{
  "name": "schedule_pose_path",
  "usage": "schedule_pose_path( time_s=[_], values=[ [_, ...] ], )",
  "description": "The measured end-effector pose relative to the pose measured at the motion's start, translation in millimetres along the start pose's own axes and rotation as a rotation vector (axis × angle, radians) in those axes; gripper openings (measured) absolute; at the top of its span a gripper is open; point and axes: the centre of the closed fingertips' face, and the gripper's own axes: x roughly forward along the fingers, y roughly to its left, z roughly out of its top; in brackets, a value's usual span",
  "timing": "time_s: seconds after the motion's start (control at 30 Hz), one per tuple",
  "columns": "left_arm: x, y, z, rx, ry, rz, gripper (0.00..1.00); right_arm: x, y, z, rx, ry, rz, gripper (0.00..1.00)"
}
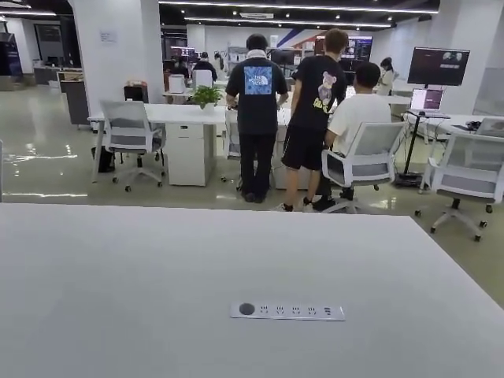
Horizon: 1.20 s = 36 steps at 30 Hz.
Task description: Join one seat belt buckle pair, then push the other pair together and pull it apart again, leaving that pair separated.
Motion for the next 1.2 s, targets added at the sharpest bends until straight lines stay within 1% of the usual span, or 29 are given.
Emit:
schedule_pose_path(
  time_s=[0.13,0.23,0.33,0.4,0.5,0.7,0.77,0.87,0.93,1.0,1.03,1.17,1.2],
  values=[
    [2.8,-0.5,-1.9,0.010,0.014,-0.013,0.99,2.8,1.3,-0.6,0.000,0.010,0.016,0.90],
    [6.7,-1.8,-2.3,0.021,0.027,-0.022,0.99,7.1,-0.5,-5.2,0.005,0.026,0.029,0.90],
    [8.8,-3.0,-1.2,0.026,0.031,-0.032,0.99,9.4,-0.2,-4.9,-0.002,0.028,0.040,0.90],
    [10.9,-1.2,-3.7,0.027,0.040,-0.040,0.99,11.9,0.1,-3.4,0.001,0.032,0.045,0.89],
    [14.2,-0.4,-4.4,0.037,0.051,-0.046,0.99,14.3,-2.0,-6.5,-0.005,0.041,0.055,0.89],
    [21.7,-5.7,-2.4,0.056,0.076,-0.065,0.97,21.0,-4.6,-9.2,-0.001,0.052,0.080,0.87],
    [23.3,-5.9,-2.1,0.061,0.083,-0.072,0.97,23.5,-6.0,-9.0,-0.002,0.051,0.083,0.87],
    [25.9,-3.9,-3.1,0.064,0.092,-0.079,0.96,26.7,-6.1,-10.6,-0.007,0.063,0.095,0.87],
    [27.2,-1.7,-5.3,0.077,0.101,-0.087,0.96,27.9,-5.6,-10.1,-0.009,0.068,0.101,0.86],
    [30.1,-0.9,-5.6,0.087,0.109,-0.096,0.95,29.5,-7.0,-12.6,-0.020,0.081,0.105,0.85],
    [31.3,0.2,-6.1,0.089,0.111,-0.099,0.95,30.9,-8.2,-14.2,-0.013,0.083,0.110,0.84],
    [36.9,2.1,-9.5,0.109,0.122,-0.117,0.94,34.8,-9.9,-19.4,-0.013,0.097,0.123,0.83],
    [37.5,3.8,-12.7,0.117,0.128,-0.125,0.93,35.5,-10.2,-20.0,-0.013,0.098,0.128,0.83]
  ],
)
